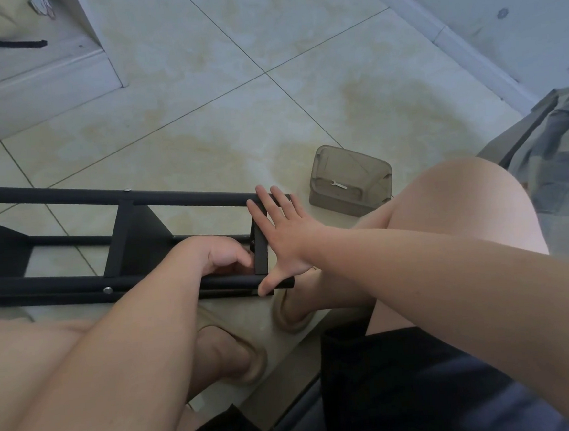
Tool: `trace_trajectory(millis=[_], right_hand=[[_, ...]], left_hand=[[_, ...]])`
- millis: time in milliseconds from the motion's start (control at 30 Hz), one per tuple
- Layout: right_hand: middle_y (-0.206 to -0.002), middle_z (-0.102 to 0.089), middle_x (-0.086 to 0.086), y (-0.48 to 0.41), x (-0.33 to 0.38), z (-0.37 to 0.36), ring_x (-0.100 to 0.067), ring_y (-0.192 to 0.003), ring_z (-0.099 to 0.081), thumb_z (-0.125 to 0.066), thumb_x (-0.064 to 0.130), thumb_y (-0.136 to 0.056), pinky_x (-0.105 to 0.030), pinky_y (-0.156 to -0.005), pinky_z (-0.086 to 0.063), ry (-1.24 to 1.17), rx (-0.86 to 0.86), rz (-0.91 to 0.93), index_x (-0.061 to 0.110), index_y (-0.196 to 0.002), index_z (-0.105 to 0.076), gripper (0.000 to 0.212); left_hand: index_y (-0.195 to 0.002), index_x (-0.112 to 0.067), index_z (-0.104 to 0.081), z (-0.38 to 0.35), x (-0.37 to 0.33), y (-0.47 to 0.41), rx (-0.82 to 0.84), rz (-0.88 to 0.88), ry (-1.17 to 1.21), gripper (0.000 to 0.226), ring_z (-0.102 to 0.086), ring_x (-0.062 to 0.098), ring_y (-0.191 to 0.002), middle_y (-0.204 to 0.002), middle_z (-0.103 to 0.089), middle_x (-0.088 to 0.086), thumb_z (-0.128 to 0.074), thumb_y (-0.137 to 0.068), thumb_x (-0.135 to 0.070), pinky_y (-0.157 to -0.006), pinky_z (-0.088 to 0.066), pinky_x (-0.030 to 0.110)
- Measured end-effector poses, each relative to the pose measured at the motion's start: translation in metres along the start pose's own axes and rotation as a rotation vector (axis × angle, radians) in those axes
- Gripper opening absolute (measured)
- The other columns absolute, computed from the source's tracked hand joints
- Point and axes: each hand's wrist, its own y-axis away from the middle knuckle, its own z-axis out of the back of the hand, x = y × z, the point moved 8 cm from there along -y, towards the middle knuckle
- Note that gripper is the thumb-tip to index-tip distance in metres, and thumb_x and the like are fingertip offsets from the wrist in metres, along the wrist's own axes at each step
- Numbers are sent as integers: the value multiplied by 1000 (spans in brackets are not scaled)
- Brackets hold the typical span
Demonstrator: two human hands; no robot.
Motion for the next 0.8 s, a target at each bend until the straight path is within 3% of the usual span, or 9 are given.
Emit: trace_trajectory(millis=[167, 300, 367, 467, 567, 633, 800], right_hand=[[-160, 35, -18, 0, 0, 0, -41, -148, 31, -57, 99, -54, -58, -123, 8, -2, -1, 0, 10, -156, 27, 158], [-160, 35, -18, 0, 0, 0, -41, -148, 31, -58, 98, -54, -58, -123, 8, -9, 0, 1, 11, -156, 27, 159], [-160, 36, -18, 0, 0, -1, -41, -148, 31, -58, 98, -54, -58, -123, 7, -5, 1, 1, 10, -156, 27, 159], [-160, 36, -18, -1, 0, -1, -41, -148, 31, -58, 98, -54, -58, -123, 8, -7, -6, 2, 11, -156, 26, 159], [-160, 36, -18, -1, 0, -1, -41, -148, 31, -57, 99, -54, -58, -123, 8, -6, -9, 4, 11, -156, 26, 159], [-160, 36, -18, -1, -1, -1, -42, -148, 31, -57, 99, -53, -58, -123, 9, -4, -9, 2, 11, -156, 26, 159], [-160, 35, -18, -2, -1, -2, -41, -148, 30, -57, 99, -53, -58, -123, 8, -8, -9, 1, 11, -156, 26, 159]], left_hand=[[-124, -1, -67, -5, -4, 5, 58, -32, 72, 49, -59, 32, -107, -127, -62, 29, -62, -75, -6, -113, -37, 48], [-126, 3, -64, -6, -3, 1, 66, -28, 87, 40, -60, 32, -110, -128, -62, 29, -49, -89, 3, -114, -37, 46], [-127, 3, -64, -5, 0, -1, 52, -6, 86, 38, -60, 33, -115, -128, -64, 25, -48, -93, -2, -115, -37, 44], [-112, 1, -72, -2, 0, -1, 0, 19, 57, 27, -63, 29, -103, -108, -72, 15, -57, -94, -13, -110, -40, 42], [-82, -12, -74, 0, 0, 0, -22, 29, -2, 12, -62, 18, -77, -83, -71, 4, -65, -90, -16, -87, -47, 33], [-81, -15, -75, 0, 0, 1, -13, 33, -35, 11, -62, 16, -71, -78, -72, 1, -66, -89, -16, -76, -46, 29], [-92, -10, -74, 0, -2, -1, -8, -7, -13, 15, -58, 21, -75, -73, -67, 3, -61, -86, -7, -79, -43, 29]])
